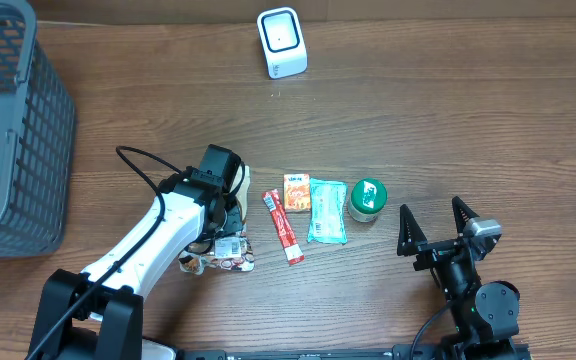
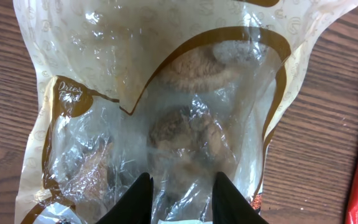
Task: Scan the item barcode
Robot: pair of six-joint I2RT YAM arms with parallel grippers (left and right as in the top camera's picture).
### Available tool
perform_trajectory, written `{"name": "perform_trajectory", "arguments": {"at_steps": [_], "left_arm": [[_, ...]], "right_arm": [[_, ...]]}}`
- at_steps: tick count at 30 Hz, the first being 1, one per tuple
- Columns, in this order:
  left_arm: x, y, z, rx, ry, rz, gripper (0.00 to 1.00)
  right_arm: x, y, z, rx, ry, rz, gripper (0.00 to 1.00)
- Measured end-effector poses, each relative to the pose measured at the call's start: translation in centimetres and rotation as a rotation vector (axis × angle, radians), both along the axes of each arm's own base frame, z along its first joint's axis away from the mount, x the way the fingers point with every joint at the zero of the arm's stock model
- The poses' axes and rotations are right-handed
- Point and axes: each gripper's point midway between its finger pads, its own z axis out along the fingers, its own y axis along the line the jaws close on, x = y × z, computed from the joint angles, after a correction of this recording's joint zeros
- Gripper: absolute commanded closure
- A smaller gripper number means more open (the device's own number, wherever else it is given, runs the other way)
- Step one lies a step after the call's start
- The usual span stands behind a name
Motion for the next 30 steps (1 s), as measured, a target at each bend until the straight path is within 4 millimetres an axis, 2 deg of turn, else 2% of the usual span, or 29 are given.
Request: {"name": "perform_trajectory", "arguments": {"at_steps": [6,10,16,23,30], "left_arm": [[0.0,0.2,-0.4,0.007,-0.009,0.002,0.76],[0.3,0.4,-0.6,0.017,-0.029,0.003,0.8],[2.1,0.7,-0.3,0.049,-0.112,-0.006,0.83],[3.2,0.8,-0.1,0.07,-0.162,-0.051,0.85],[2.9,1.0,0.5,0.092,-0.129,-0.081,0.71]], "right_arm": [[0.0,0.0,0.0,0.0,-0.001,0.0,0.0],[0.0,0.0,0.0,0.0,0.0,0.0,0.0],[0.0,0.0,0.0,0.0,0.0,0.0,0.0],[0.0,0.0,0.0,0.0,0.0,0.0,0.0],[0.0,0.0,0.0,0.0,0.0,0.0,0.0]]}}
